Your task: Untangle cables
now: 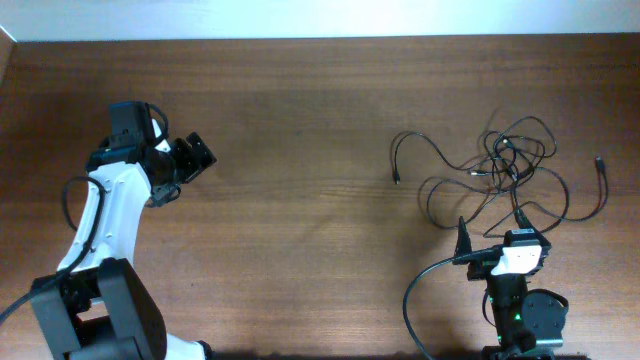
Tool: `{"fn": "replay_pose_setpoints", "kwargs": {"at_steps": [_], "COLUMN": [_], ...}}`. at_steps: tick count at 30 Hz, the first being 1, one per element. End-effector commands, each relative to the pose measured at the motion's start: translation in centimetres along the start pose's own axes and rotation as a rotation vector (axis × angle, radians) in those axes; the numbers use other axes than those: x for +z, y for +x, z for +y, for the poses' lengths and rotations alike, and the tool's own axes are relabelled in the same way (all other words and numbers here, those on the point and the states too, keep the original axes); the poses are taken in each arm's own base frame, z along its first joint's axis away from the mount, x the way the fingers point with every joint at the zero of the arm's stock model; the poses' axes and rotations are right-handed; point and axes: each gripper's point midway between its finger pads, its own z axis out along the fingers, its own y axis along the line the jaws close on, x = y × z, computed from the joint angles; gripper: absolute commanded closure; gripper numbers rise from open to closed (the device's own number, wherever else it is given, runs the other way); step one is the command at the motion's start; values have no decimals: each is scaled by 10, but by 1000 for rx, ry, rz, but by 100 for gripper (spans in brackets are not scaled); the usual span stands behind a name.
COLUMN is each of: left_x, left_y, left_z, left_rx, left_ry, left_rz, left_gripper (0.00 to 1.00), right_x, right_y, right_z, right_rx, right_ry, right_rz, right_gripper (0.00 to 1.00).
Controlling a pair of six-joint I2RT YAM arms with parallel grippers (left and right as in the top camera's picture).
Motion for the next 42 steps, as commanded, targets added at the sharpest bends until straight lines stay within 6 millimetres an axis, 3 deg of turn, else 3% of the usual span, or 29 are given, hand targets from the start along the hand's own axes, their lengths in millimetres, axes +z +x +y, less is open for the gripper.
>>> {"fn": "replay_pose_setpoints", "kwargs": {"at_steps": [1,32,35,39,40,42], "left_x": [1,4,9,15,15,15], "left_y": [2,4,29,83,106,131], "left_z": [0,-1,-37,-96,-115,-132], "left_rx": [-10,-5,101,294,367,446], "left_ry": [4,3,31,84,104,113], "left_rz": [6,15,52,120,147,164], "left_gripper": [1,1,1,1,1,1], "right_x": [0,0,0,0,0,0], "right_y": [3,3,3,3,3,3], "right_z": [-2,-2,-2,-2,-2,-2], "right_rx": [8,8,8,8,8,8], "right_ry": [14,14,14,14,14,14], "right_rz": [5,5,5,5,5,5], "right_gripper": [2,2,2,2,2,2]}}
